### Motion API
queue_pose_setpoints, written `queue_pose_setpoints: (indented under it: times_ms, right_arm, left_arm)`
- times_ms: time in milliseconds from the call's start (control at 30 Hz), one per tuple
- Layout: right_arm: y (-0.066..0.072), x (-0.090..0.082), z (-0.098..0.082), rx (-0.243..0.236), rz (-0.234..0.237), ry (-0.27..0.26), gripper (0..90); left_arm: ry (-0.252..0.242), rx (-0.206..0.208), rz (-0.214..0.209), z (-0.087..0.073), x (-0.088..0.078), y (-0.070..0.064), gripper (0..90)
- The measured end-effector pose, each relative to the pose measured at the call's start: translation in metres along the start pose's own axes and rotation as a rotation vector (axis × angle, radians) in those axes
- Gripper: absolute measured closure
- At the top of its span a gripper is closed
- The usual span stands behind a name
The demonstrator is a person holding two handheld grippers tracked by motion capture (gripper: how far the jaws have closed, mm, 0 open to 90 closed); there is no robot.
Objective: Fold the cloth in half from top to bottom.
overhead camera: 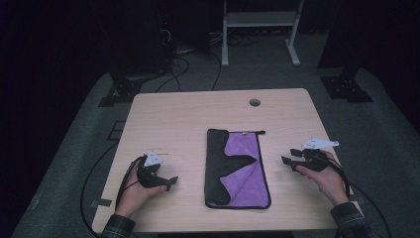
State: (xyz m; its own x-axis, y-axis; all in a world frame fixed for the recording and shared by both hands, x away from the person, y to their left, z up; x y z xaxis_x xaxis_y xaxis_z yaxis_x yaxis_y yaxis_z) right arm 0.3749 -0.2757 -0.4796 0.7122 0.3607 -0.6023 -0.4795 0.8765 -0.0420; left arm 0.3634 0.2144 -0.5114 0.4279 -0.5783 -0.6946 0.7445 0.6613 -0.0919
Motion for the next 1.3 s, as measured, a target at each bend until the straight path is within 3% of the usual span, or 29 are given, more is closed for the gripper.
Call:
queue_pose_setpoints:
  times_ms: [1067, 1300]
  right_arm:
    - [0.052, 0.027, 0.050, -0.094, 0.129, -0.047, 45.5]
    - [0.068, 0.034, 0.061, -0.108, 0.178, -0.052, 45.7]
  left_arm:
    - [-0.001, -0.005, 0.003, 0.000, 0.000, -0.001, 0.0]
    - [-0.001, -0.005, 0.003, 0.000, 0.000, -0.001, 0.0]
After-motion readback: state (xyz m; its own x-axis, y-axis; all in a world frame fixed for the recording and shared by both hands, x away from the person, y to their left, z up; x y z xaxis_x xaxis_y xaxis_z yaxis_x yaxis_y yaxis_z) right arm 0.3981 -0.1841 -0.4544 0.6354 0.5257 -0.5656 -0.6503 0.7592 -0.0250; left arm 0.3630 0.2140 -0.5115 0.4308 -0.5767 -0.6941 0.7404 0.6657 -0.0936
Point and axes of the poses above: each handheld gripper's, and its own axes: x roughly forward along the jaws, z roughly out of its top, y roughly to its left, the point moved 4 cm from there along x, roughly forward along the jaws, and after that the axes turned 9 degrees about -z, right-handed, at the moved point
